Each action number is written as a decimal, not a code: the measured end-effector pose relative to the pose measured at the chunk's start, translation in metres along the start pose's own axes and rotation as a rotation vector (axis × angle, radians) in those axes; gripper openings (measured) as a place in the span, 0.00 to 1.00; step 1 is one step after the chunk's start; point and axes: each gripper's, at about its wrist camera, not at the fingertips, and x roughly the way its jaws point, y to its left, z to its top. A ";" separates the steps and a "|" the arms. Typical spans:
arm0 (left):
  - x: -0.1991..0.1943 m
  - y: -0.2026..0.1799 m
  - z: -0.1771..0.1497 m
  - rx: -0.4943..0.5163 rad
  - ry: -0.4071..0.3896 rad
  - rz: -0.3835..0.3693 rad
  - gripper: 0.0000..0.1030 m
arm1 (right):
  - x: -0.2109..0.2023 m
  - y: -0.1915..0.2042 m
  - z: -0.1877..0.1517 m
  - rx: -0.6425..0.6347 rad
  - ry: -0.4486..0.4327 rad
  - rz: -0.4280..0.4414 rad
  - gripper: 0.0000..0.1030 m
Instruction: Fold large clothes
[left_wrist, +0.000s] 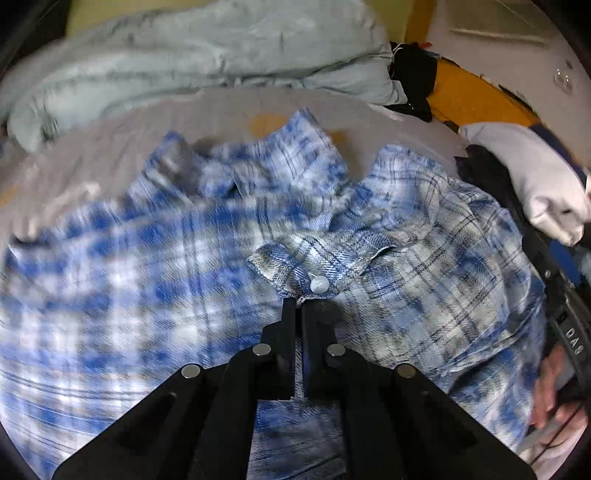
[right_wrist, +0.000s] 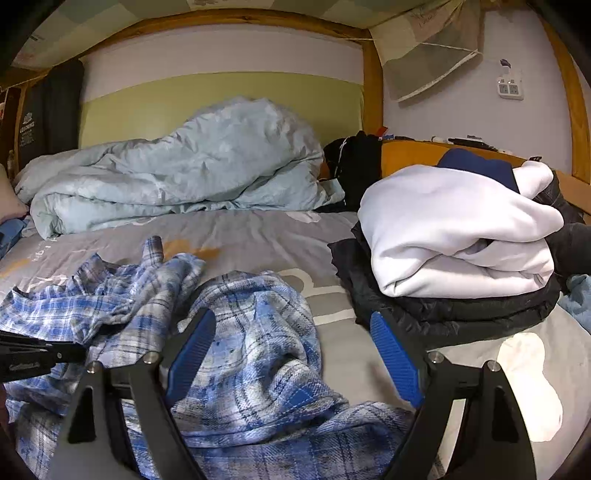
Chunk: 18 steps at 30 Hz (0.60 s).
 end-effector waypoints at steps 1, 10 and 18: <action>-0.006 0.001 0.002 0.001 -0.026 0.034 0.01 | 0.000 0.001 0.000 -0.003 0.002 -0.002 0.82; -0.057 0.102 0.048 -0.121 -0.142 0.449 0.01 | 0.000 -0.003 0.000 0.005 -0.001 -0.004 0.82; -0.054 0.158 0.035 -0.039 -0.062 0.696 0.02 | 0.009 -0.003 0.001 0.005 0.043 -0.003 0.82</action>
